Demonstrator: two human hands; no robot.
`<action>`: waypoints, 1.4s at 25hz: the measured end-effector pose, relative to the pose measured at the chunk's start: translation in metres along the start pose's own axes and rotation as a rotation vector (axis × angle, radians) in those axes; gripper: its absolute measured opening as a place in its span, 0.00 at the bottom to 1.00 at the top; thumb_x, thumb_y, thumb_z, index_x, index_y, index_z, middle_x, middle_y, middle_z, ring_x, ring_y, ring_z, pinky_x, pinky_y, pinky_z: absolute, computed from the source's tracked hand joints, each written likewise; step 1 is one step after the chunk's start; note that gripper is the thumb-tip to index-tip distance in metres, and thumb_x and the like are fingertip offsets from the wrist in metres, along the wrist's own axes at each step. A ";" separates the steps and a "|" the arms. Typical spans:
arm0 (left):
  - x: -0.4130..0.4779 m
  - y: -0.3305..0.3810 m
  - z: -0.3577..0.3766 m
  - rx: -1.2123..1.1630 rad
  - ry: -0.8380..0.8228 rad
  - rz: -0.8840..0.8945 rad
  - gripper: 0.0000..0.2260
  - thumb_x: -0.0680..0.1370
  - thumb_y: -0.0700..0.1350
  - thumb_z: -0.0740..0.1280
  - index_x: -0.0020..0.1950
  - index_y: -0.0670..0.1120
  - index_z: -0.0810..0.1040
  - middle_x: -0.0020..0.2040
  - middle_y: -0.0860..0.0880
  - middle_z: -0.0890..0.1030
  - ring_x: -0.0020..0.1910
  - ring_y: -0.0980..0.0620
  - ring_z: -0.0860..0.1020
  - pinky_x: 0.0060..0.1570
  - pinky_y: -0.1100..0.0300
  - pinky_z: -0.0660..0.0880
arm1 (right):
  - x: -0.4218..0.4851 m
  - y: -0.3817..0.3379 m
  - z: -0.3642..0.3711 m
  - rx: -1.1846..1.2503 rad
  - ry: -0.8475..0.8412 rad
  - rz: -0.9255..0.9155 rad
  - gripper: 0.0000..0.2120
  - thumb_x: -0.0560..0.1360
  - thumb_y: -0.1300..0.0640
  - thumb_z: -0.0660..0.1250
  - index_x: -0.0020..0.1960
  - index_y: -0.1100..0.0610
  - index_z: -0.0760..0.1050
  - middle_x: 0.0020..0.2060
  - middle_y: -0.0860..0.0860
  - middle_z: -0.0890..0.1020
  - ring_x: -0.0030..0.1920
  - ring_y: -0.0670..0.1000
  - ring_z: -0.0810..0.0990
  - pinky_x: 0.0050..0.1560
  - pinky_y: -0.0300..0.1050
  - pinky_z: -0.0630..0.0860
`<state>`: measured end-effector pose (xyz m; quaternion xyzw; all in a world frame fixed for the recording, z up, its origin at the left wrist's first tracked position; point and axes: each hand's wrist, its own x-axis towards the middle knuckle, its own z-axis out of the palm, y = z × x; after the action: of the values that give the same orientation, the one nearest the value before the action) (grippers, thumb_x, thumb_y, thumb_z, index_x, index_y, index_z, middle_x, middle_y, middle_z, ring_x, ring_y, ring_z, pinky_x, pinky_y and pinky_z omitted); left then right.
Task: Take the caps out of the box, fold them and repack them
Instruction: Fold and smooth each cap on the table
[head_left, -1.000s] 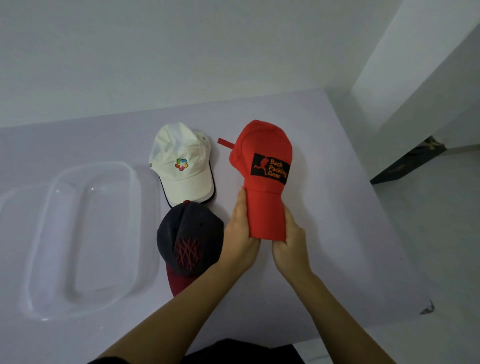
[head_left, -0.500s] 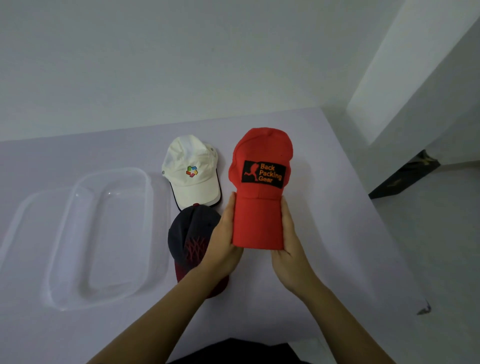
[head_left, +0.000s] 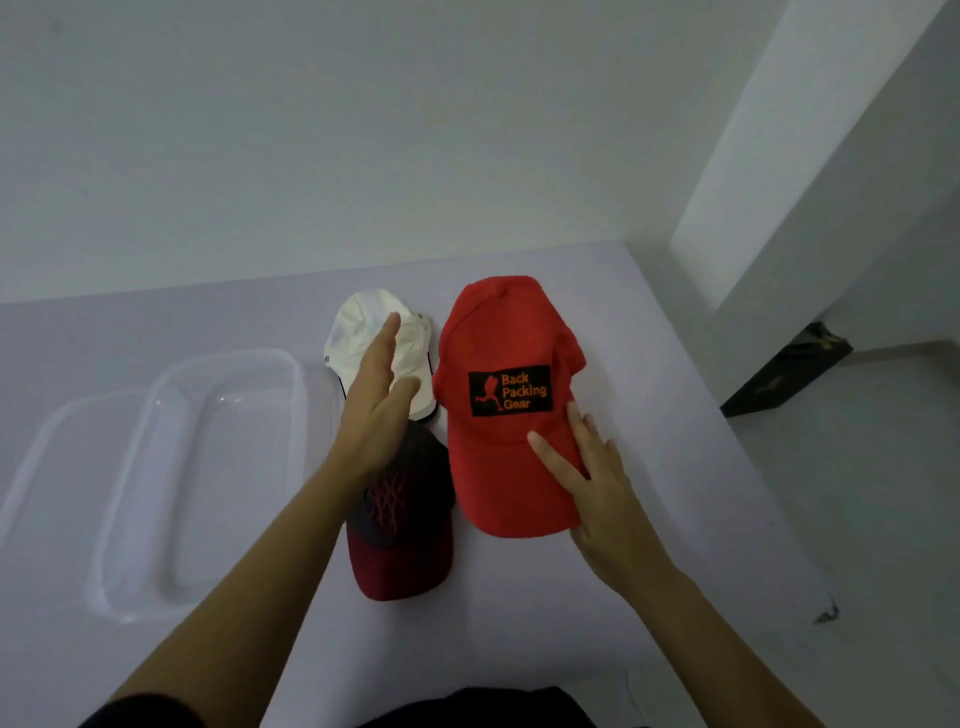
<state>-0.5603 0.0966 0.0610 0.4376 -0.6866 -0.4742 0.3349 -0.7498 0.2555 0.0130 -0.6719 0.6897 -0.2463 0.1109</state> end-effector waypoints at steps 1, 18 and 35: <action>0.009 0.013 -0.001 0.016 -0.005 0.033 0.27 0.79 0.44 0.59 0.76 0.51 0.55 0.73 0.61 0.56 0.73 0.62 0.55 0.73 0.60 0.55 | -0.003 -0.001 0.003 -0.026 0.007 -0.030 0.44 0.75 0.68 0.61 0.72 0.32 0.43 0.76 0.51 0.42 0.76 0.58 0.43 0.71 0.56 0.43; 0.040 0.060 -0.012 -0.474 -0.567 -0.351 0.15 0.74 0.44 0.66 0.61 0.45 0.77 0.51 0.48 0.84 0.49 0.52 0.83 0.48 0.59 0.80 | -0.013 0.006 0.019 -0.094 0.135 -0.092 0.42 0.73 0.63 0.65 0.74 0.36 0.46 0.76 0.44 0.40 0.77 0.51 0.41 0.70 0.59 0.43; 0.019 0.088 0.039 0.078 -0.182 0.091 0.18 0.78 0.53 0.64 0.29 0.47 0.71 0.24 0.56 0.71 0.23 0.61 0.69 0.26 0.68 0.66 | 0.047 -0.044 -0.040 1.030 0.223 0.371 0.19 0.74 0.39 0.51 0.51 0.45 0.77 0.48 0.44 0.82 0.50 0.40 0.81 0.53 0.36 0.78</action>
<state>-0.6268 0.1080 0.1318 0.3739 -0.7513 -0.4691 0.2752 -0.7343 0.2183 0.0767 -0.3681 0.5945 -0.5973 0.3928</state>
